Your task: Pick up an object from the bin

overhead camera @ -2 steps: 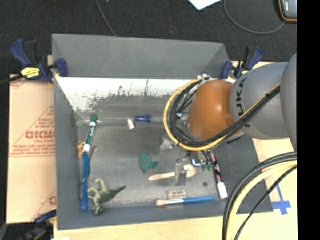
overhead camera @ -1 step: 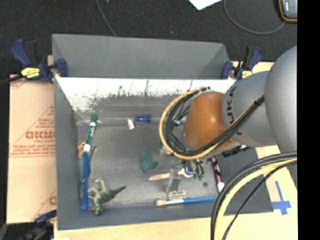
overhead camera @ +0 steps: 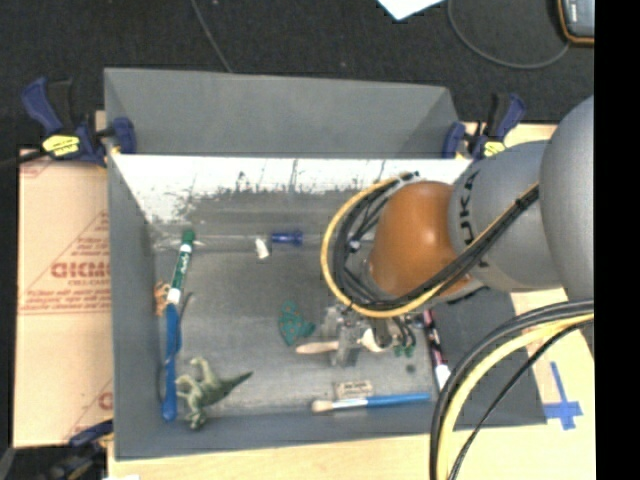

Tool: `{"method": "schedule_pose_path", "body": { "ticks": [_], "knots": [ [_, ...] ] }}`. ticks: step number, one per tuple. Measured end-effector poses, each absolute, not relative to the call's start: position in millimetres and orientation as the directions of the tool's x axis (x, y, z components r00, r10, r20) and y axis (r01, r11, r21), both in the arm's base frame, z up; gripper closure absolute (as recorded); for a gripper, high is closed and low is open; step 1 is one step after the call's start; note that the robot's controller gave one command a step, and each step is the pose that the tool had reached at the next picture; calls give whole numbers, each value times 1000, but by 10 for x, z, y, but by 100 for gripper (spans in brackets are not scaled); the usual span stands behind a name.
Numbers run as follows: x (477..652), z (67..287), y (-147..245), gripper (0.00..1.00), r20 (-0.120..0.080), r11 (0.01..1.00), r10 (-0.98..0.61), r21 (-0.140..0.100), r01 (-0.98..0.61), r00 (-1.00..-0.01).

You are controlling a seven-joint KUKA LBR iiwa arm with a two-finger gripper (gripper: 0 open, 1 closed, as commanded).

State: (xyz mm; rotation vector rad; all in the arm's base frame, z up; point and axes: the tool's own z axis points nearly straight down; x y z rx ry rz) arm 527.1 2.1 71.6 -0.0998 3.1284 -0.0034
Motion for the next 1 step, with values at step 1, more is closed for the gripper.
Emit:
{"method": "schedule_pose_path", "body": {
  "ticks": [1],
  "knots": [
    [5270, 720, 21, 100, -12, 998, -64, -3, -64, -998]
  ]
}}
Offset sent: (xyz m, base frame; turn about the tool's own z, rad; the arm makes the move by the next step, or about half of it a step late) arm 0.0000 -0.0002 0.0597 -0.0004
